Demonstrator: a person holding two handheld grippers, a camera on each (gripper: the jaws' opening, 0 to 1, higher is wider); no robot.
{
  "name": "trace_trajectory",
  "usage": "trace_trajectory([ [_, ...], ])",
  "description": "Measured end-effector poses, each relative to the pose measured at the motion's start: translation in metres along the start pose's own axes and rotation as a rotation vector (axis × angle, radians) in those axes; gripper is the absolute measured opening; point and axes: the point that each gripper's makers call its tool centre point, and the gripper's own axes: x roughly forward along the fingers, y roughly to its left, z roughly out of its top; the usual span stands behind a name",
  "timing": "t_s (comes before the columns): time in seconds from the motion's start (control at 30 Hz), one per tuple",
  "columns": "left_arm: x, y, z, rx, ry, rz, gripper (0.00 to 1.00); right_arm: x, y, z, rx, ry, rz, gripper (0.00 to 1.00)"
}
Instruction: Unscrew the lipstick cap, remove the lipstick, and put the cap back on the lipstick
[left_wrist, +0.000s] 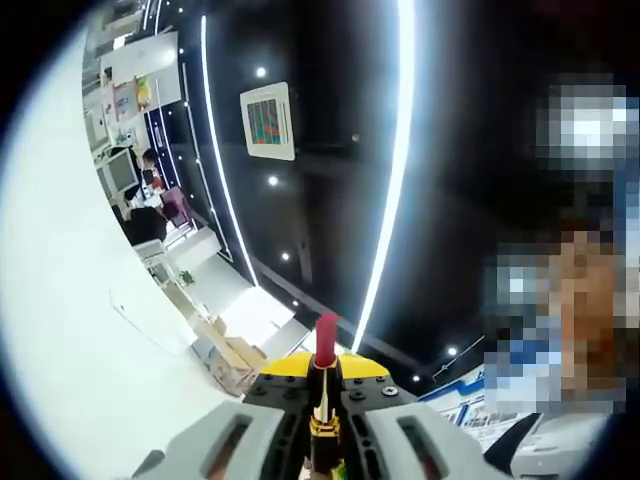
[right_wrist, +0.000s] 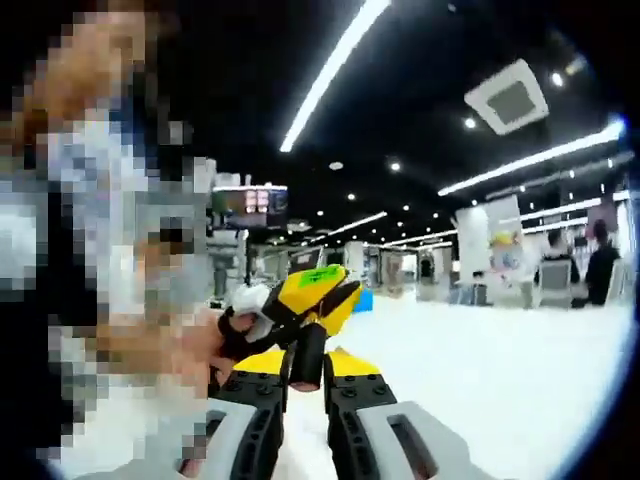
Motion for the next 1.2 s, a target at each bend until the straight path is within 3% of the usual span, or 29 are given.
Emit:
trace_trajectory([
  [0.07,0.0,-0.001,0.0,-0.003,-0.001,0.0,0.09,0.001,0.001,-0.001,-0.111,0.026,-0.022,0.14],
  [0.2,0.0,-0.001,-0.001,-0.009,-0.001,0.003,0.09,0.001,0.002,-0.004,-0.252,0.058,-0.049,0.14],
  [0.4,-0.001,0.001,-0.002,-0.012,0.002,0.013,0.09,0.001,0.001,-0.007,-0.263,0.066,-0.05,0.14],
  [0.53,0.0,-0.004,-0.002,0.001,0.004,0.003,0.09,-0.001,0.001,-0.005,-0.107,0.041,-0.032,0.13],
  [0.7,0.001,-0.006,-0.002,0.01,0.004,-0.006,0.09,-0.003,-0.004,-0.003,0.231,-0.021,0.022,0.11],
  [0.8,0.001,-0.004,-0.003,0.01,0.001,-0.006,0.09,-0.004,-0.006,-0.004,0.383,-0.051,0.058,0.11],
  [1.2,0.002,-0.006,-0.005,0.001,0.017,-0.025,0.09,-0.001,0.01,-0.008,0.81,-0.077,0.22,0.11],
])
